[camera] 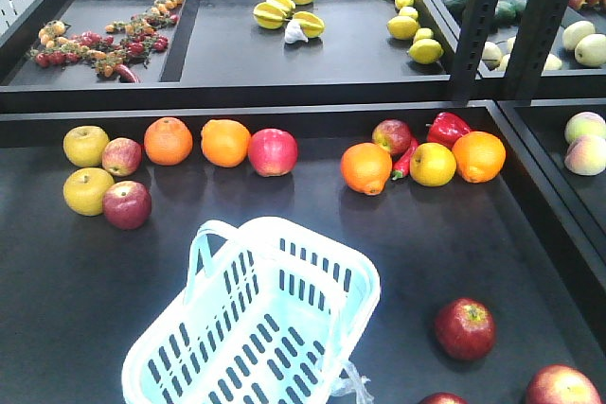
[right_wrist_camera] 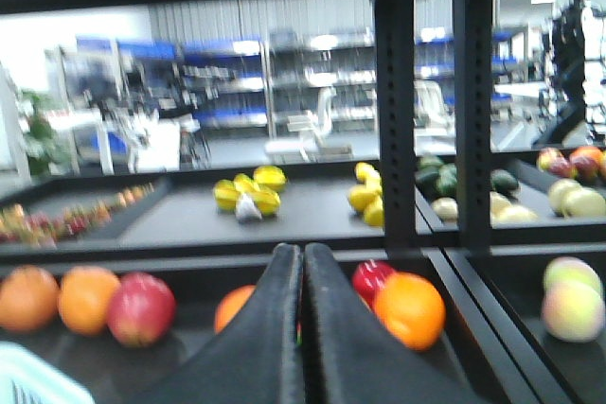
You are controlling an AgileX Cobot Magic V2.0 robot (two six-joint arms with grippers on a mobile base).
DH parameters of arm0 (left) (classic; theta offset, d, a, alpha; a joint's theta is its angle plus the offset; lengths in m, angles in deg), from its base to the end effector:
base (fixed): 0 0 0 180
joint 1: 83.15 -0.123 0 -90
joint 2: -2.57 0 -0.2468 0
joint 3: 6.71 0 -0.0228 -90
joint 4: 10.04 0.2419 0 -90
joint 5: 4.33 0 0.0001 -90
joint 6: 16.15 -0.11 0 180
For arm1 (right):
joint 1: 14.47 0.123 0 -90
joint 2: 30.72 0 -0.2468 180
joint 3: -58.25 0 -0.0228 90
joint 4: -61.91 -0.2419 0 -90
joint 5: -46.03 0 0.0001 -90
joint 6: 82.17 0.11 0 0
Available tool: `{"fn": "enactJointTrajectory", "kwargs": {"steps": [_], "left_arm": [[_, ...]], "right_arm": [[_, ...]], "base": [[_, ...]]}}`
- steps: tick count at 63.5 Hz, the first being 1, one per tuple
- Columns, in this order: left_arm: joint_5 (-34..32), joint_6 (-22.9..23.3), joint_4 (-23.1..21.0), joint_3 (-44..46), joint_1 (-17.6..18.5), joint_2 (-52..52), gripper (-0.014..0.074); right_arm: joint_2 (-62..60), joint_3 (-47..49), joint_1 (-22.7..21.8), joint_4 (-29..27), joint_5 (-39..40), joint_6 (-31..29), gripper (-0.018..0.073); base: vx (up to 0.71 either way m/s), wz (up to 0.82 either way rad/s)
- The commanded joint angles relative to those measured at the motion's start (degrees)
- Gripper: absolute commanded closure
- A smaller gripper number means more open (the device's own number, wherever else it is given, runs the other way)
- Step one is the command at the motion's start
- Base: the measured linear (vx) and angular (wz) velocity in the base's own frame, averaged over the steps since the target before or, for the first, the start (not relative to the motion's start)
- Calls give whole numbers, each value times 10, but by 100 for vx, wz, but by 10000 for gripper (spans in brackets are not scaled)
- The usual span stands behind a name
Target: Pick three apples into basket with both arms
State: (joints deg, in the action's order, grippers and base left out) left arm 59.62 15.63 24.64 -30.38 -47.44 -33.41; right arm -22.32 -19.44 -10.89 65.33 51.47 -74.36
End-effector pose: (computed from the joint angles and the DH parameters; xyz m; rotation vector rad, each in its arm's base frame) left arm 0.0980 -0.0011 0.3641 0.0420 1.9990 -0.0069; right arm 0.1039 0.0071 0.2160 0.0055 1.4088 0.1195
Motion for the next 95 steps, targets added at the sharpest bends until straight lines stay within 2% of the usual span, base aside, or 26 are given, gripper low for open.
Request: {"fn": "enactJointTrajectory", "kwargs": {"steps": [1,7,18,29,37,52,62,72,83,90,95], "left_arm": [[-29,3,18,13,3,-3,11],[-29,3,18,13,3,-3,11],[-29,3,18,13,3,-2,11],[-29,3,18,13,3,-2,11],[-29,3,18,13,3,-2,11],[-29,3,18,13,3,-2,11],[-29,3,18,13,3,-2,11],[-29,3,18,13,3,-2,11],[-29,3,18,13,3,-2,11],[-29,3,18,13,3,-2,11],[-29,3,18,13,3,-2,11]], "right_arm": [[-6,16,-1,-18,48,29,568],[10,75,-1,-28,-26,54,568],[93,218,-1,-17,-265,49,568],[226,385,-1,-15,-530,-47,568],[319,456,-1,-15,-648,-94,568],[388,471,-1,-20,-678,-103,561],[407,471,-1,-22,-703,-104,479],[407,471,-1,-22,-713,-108,298],[407,471,-1,-22,-718,-133,48],[407,471,-1,-39,-716,-155,-57],[418,471,-1,-68,-716,-195,-82]], "base": [[0,0],[0,0],[0,0],[0,0],[0,0],[0,0],[0,0],[0,0],[0,0],[0,0],[0,0]]}}
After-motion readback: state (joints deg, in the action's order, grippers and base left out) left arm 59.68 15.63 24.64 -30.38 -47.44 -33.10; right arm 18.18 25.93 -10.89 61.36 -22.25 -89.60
